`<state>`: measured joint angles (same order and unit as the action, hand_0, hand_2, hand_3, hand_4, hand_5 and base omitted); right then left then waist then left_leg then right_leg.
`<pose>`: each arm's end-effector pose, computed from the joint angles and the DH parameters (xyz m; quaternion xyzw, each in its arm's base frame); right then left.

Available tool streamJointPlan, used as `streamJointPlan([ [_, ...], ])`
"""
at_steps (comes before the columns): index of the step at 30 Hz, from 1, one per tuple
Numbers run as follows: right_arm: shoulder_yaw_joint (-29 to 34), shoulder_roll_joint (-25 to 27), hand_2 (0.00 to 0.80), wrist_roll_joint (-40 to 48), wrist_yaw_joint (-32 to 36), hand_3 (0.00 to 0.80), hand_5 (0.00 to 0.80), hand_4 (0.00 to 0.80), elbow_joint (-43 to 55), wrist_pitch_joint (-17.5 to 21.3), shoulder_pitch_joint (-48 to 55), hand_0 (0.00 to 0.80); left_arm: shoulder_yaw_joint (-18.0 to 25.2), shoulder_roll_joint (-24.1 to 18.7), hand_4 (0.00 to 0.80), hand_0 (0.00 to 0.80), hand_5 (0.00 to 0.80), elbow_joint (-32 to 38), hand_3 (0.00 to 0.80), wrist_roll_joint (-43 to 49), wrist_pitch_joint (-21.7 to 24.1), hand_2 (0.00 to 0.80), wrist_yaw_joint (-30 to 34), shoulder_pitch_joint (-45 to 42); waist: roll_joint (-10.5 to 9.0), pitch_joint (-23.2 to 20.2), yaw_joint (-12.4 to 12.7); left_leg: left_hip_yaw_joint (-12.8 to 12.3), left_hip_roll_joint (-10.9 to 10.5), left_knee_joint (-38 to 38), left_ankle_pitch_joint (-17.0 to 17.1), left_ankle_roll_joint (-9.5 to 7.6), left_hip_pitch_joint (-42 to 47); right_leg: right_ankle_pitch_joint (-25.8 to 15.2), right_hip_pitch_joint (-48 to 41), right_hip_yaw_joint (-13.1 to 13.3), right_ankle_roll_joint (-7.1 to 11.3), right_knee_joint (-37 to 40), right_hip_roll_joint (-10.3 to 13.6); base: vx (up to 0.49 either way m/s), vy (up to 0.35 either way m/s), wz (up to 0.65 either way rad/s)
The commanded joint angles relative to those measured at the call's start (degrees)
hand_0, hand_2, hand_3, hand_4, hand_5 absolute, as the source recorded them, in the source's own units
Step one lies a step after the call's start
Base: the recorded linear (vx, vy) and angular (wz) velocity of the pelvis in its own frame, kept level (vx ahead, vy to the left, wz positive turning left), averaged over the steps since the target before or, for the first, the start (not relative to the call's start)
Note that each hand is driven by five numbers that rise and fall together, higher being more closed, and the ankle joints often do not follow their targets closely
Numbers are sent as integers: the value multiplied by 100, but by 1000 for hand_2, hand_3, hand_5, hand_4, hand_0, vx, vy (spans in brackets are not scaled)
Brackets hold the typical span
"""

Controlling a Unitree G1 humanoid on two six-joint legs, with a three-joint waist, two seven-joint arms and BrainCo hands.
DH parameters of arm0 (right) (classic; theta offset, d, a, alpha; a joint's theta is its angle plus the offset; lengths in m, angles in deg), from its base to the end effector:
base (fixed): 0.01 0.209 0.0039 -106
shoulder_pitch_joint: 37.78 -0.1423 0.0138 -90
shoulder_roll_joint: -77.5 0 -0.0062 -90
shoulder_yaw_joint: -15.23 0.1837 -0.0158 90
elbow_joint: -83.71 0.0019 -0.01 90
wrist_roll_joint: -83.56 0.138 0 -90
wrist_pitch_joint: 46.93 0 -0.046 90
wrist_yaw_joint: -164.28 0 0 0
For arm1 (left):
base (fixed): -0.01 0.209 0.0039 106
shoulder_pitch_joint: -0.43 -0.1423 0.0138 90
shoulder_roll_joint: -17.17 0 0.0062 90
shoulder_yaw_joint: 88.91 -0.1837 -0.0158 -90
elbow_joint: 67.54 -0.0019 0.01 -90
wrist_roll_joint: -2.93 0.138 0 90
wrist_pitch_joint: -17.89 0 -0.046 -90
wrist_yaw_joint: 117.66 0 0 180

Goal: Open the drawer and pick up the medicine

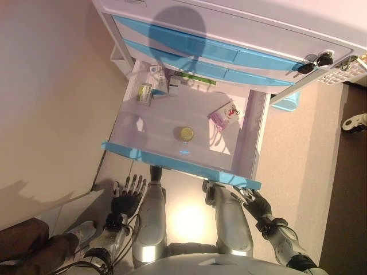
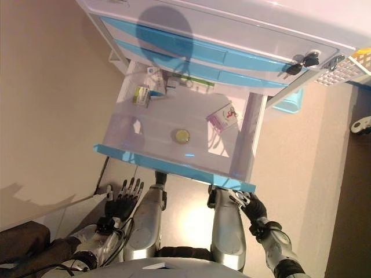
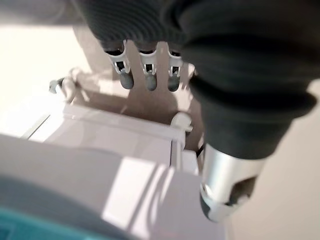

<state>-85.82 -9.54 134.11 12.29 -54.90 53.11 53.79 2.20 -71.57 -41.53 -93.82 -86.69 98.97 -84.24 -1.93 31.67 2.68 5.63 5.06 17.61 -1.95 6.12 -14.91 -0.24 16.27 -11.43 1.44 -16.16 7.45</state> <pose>0.1270 -0.2362 -0.0790 0.2641 0.2630 0.0405 0.9271 0.1257 0.2257 -0.0960 -0.7016 0.1373 0.1223 0.6884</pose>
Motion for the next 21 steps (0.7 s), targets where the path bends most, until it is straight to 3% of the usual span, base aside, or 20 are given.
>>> streamJointPlan([
  [1, -206, -139, 0, -219, 95, 0, 0, 0, -66, -209, 463, 0, 191, -90, 0, 0, 0, -76, 0, -41, 100, 0, -77, -112, -243, -321, -103, -397, -218, 143, 138, -359, -216, 268, -202, -13, 205, -330, -186, 0, 0, 0],
  [5, -23, -94, 0, -304, -353, 0, 0, 0, -447, -310, 421, 0, 350, -148, 0, 0, 0, -234, 0, 13, 42, 0, -188, -91, -229, -367, -112, -429, -188, 93, 143, -351, -151, 258, -236, 17, 231, -297, -179, 15, 6, -3],
  [10, 275, 32, 0, -419, -1312, 0, 0, 0, -380, 368, 423, 0, 524, -237, 0, 0, 0, -210, 0, 323, 182, 0, -464, -234, -249, -430, -90, -424, -184, 59, 143, -348, -76, 217, -329, 12, 267, -241, -161, 31, -22, -4],
  [14, 761, 404, 0, -546, -2429, 0, 0, 0, 1591, 688, 1044, 0, 731, -300, 0, 0, 0, 477, 0, 639, 257, 0, -718, -993, -358, -537, -132, -454, -159, -17, 83, -375, 113, 161, -559, 68, 311, -47, -163, 79, -50, -4],
  [21, 1957, 737, 0, -1856, -3199, 0, 0, 0, 3489, 1557, 1772, 0, 1157, -255, 0, 0, 0, 768, 0, 1223, 143, 0, -536, -2025, -447, -811, -150, -555, -143, -262, -7, -463, 418, 122, -874, 109, 427, 290, -147, 69, -19, -4],
])
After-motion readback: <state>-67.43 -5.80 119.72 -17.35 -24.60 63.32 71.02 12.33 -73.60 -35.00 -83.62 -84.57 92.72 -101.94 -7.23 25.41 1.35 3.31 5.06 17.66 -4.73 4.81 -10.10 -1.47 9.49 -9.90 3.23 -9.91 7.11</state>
